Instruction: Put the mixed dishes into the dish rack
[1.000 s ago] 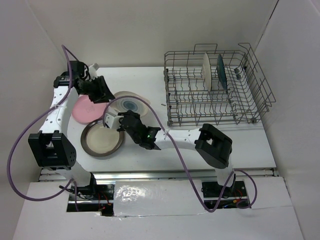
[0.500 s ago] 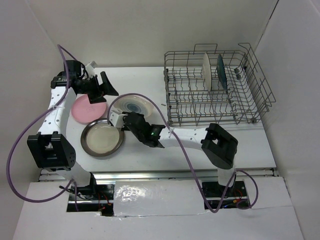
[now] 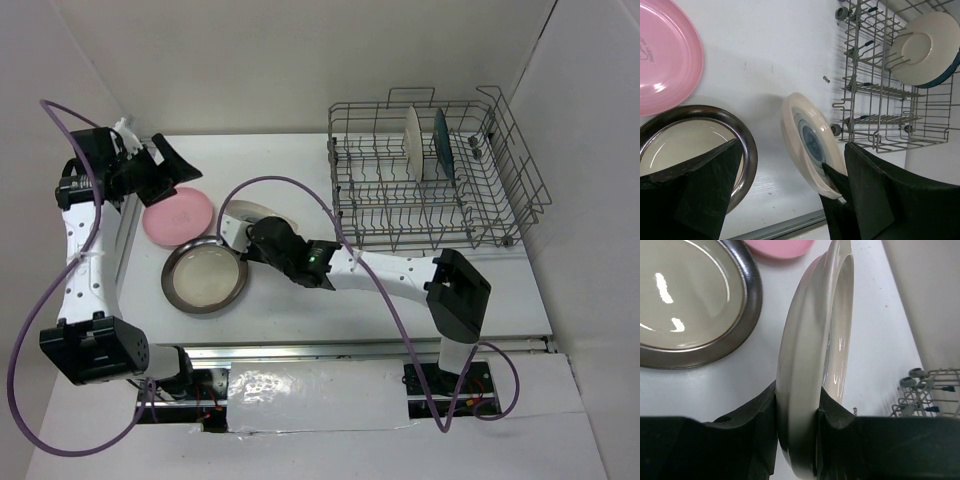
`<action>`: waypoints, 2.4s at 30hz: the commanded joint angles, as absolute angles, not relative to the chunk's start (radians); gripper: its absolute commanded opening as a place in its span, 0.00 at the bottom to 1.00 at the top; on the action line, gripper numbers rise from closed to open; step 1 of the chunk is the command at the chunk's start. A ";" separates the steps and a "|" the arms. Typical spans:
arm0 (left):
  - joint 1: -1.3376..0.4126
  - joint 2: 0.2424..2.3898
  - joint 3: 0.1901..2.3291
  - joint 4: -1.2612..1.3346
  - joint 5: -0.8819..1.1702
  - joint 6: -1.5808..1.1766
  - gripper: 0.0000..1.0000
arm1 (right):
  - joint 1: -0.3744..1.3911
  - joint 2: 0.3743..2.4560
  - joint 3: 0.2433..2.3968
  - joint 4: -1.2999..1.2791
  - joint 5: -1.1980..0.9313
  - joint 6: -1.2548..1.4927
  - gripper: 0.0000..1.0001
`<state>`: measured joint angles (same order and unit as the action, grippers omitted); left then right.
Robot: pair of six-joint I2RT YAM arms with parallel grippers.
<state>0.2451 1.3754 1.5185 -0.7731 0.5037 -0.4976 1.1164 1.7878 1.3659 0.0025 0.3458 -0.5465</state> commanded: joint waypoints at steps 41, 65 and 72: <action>0.348 1.238 1.350 -0.650 0.564 -0.589 0.95 | 0.516 1.540 2.152 -0.597 -0.029 0.130 0.00; 0.339 1.269 1.258 -0.609 0.606 -0.600 0.94 | 0.215 1.821 2.298 -0.759 -0.198 0.158 0.00; 0.339 1.269 1.246 -0.604 0.600 -0.597 0.94 | 0.212 1.833 2.296 -0.761 -0.196 0.161 0.00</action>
